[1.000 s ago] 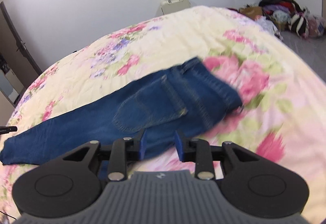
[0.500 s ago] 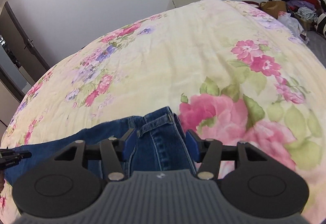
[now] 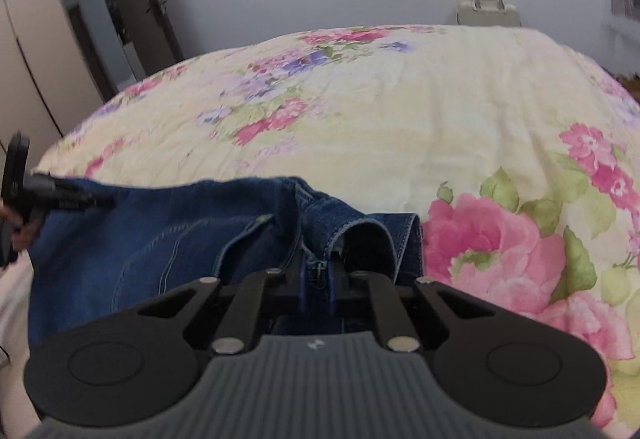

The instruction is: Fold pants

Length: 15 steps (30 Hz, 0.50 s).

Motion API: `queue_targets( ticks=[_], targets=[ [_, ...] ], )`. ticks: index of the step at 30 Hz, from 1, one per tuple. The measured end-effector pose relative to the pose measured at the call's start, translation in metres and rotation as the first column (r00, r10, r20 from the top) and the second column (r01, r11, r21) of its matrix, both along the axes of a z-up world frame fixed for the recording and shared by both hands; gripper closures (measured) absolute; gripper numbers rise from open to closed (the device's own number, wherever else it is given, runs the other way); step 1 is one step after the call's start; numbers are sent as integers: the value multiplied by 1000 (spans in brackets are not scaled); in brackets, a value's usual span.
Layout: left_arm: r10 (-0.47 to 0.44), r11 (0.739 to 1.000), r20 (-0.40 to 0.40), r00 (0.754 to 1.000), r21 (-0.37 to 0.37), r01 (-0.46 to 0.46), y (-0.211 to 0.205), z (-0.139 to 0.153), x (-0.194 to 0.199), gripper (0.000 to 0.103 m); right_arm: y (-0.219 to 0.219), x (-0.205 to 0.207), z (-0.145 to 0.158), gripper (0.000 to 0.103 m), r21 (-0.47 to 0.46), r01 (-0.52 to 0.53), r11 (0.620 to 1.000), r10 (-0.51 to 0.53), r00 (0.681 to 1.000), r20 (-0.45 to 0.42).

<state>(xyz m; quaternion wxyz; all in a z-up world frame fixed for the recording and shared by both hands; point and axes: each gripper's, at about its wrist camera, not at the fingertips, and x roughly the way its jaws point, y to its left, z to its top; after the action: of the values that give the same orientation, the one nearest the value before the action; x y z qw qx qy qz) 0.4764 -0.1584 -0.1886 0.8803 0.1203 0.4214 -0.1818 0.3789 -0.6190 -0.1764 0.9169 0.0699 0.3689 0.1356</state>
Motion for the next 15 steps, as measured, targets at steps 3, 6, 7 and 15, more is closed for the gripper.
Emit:
queue_targets(
  ticks=[3,6,7,15],
  targets=[
    [5,1000,0,1000,16,-5,-4,1,0,90,13,-21,17,98,-39,13,999,-10,997,71],
    [13,999,-23,1000,44,-12,-8,-4,4,90,13,-25,41,98,-94,108,990,-93,984,149],
    [19,999,-30,999,49,-17,-9,-6,5,89,10,-21,48,99,-101,142,985,-124,978,169],
    [43,997,-47,998,67,-40,-7,-6,6,89,-1,56,6,100,-182,303,935,-314,949,-34]
  ],
)
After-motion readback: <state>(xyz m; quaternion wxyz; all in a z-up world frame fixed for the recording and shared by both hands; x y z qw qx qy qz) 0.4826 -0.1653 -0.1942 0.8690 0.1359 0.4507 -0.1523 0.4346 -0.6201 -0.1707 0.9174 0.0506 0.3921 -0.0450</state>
